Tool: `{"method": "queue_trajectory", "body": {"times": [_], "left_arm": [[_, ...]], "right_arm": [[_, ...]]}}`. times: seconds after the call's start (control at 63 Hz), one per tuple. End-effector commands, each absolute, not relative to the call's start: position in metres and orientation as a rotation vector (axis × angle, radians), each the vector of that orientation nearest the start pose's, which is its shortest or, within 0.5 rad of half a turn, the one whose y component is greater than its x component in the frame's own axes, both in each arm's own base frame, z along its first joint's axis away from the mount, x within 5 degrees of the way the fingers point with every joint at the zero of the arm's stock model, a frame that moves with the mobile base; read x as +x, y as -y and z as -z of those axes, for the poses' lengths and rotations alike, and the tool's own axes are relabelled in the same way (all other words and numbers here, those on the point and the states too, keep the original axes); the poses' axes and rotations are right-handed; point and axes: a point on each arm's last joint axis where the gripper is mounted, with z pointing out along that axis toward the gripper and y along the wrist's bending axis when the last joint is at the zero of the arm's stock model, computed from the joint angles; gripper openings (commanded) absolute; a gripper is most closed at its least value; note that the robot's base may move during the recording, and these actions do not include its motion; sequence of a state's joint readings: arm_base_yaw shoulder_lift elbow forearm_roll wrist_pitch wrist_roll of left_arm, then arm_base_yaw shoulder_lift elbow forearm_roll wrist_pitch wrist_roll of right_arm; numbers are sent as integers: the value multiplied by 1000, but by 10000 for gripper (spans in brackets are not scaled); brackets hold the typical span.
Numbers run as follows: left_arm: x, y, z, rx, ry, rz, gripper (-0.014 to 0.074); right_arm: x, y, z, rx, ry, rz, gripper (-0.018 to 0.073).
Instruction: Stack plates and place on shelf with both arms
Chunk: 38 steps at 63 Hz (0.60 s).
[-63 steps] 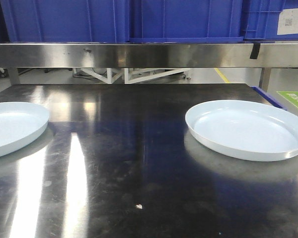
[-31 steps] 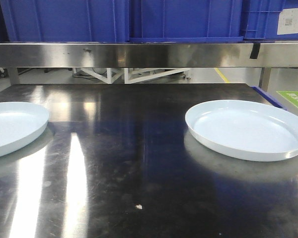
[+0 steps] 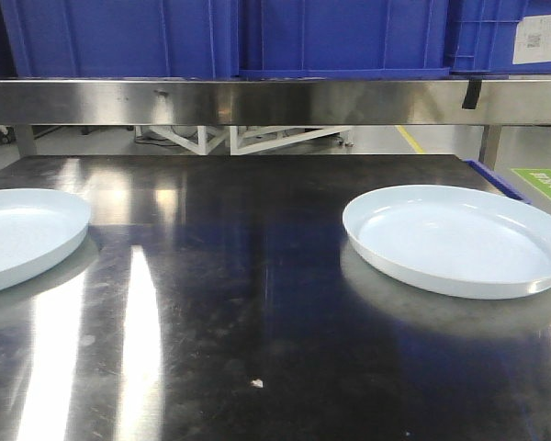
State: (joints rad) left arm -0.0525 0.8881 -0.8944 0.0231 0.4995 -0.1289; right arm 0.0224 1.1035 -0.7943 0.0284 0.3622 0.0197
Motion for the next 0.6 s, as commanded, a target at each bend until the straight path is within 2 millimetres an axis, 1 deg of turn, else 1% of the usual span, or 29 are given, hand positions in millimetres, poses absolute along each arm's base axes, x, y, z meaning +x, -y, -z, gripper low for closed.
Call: {"method": "queue_trajectory", "body": {"times": [0.0,0.016,0.048,0.064,0.095,0.111,0.127,0.143,0.175,0.191,0.238,0.302,0.477,0.588], "left_arm": [[184,9,-394,-61,-1864,104,105],[185,9,-394,-61,-1866,104,115],[186,9,-394,-61,-1863,105,143],[187,9,-393,-61,-1863,105,162],[189,9,-393,-61,-1861,105,225],[189,9,-392,-61,-1865,105,272],[191,9,-392,-62,-1867,107,306],[192,9,-392,-64,-1864,111,361],[193,10,-390,-75,-1869,124,437],[195,10,-389,-80,-1873,128,494],[200,10,-386,-91,-1889,138,601],[206,11,-380,-99,-1928,145,664],[230,12,-355,-107,-2064,137,633],[247,13,-336,-111,-2138,131,633]], "right_arm": [[236,-6,-332,18,-2016,-49,223],[236,-6,-332,18,-2016,-49,284],[236,-6,-332,18,-2016,-49,375],[236,-6,-332,18,-2016,-49,442],[236,-6,-332,18,-2015,-49,524],[236,-6,-332,18,-2017,-49,578],[236,-6,-331,18,-2018,-49,609],[236,-6,-331,18,-2017,-49,634],[237,-6,-331,18,-2020,-49,636],[237,-6,-331,18,-2021,-49,624],[237,-6,-330,18,-2025,-49,605],[237,-6,-330,18,-2025,-49,593],[237,-6,-330,19,-2025,-50,593],[237,-6,-330,19,-2025,-50,593]]}}
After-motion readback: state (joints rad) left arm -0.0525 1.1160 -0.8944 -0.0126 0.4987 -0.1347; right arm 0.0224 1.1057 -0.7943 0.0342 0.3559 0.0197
